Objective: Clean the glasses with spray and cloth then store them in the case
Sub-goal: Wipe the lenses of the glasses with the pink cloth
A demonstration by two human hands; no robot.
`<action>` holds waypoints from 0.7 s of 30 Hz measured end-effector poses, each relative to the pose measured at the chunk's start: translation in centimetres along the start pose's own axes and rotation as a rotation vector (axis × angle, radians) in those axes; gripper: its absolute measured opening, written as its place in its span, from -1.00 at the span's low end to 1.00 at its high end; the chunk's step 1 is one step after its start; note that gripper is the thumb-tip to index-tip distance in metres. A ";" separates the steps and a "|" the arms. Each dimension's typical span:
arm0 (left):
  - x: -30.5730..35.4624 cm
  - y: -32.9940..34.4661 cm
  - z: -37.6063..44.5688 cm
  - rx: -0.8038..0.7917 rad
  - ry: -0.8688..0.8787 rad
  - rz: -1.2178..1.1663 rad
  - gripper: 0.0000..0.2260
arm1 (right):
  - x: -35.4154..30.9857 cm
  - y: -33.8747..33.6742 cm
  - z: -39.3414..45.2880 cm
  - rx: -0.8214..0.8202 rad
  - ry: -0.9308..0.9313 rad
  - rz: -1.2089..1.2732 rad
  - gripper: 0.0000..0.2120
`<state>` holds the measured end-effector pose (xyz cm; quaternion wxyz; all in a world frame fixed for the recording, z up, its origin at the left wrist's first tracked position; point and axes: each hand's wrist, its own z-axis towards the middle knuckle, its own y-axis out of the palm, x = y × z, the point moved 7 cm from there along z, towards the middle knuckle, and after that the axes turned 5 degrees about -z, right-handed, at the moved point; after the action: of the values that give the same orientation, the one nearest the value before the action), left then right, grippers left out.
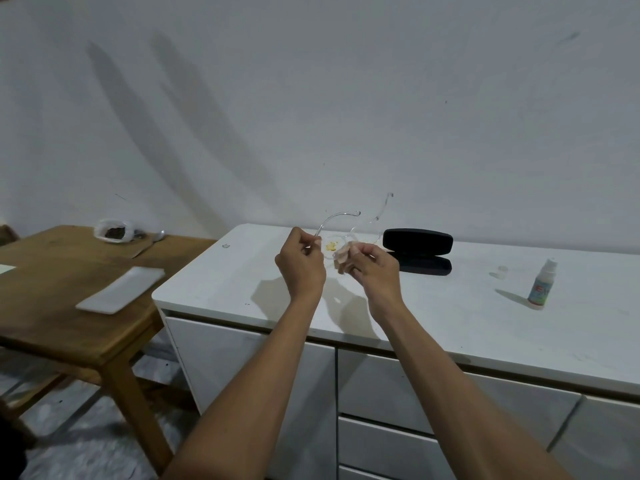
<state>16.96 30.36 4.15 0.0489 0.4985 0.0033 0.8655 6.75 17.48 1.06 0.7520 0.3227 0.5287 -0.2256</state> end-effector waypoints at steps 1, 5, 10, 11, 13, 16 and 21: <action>0.2 0.1 -0.2 -0.006 0.005 -0.006 -0.84 | 0.1 0.5 0.0 0.014 0.016 0.012 -0.86; 0.8 0.3 -0.9 -0.036 -0.001 -0.030 -0.84 | 0.6 1.1 -0.1 0.145 0.036 -0.013 -0.91; 0.8 0.3 -1.0 -0.038 -0.024 -0.071 -0.87 | 0.2 1.2 -0.1 0.265 -0.024 -0.110 -0.90; 0.9 0.3 -1.1 -0.035 -0.025 -0.071 -0.87 | 0.1 1.2 -0.1 0.281 -0.023 -0.106 -0.90; 1.3 0.5 -1.4 -0.035 -0.030 -0.075 -0.88 | 0.3 1.3 0.2 0.314 -0.003 -0.094 -0.91; 1.6 0.7 -1.5 -0.037 -0.025 -0.075 -0.88 | 0.7 1.5 0.7 0.317 0.057 -0.007 -0.93; 1.1 0.0 -0.8 -0.055 -0.005 -0.029 -0.87 | 0.3 1.9 0.6 0.104 0.132 0.043 -0.93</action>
<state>15.73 30.47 4.64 0.0752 0.4990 -0.0134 0.8632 8.51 18.33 1.34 0.7026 0.3865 0.5575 -0.2148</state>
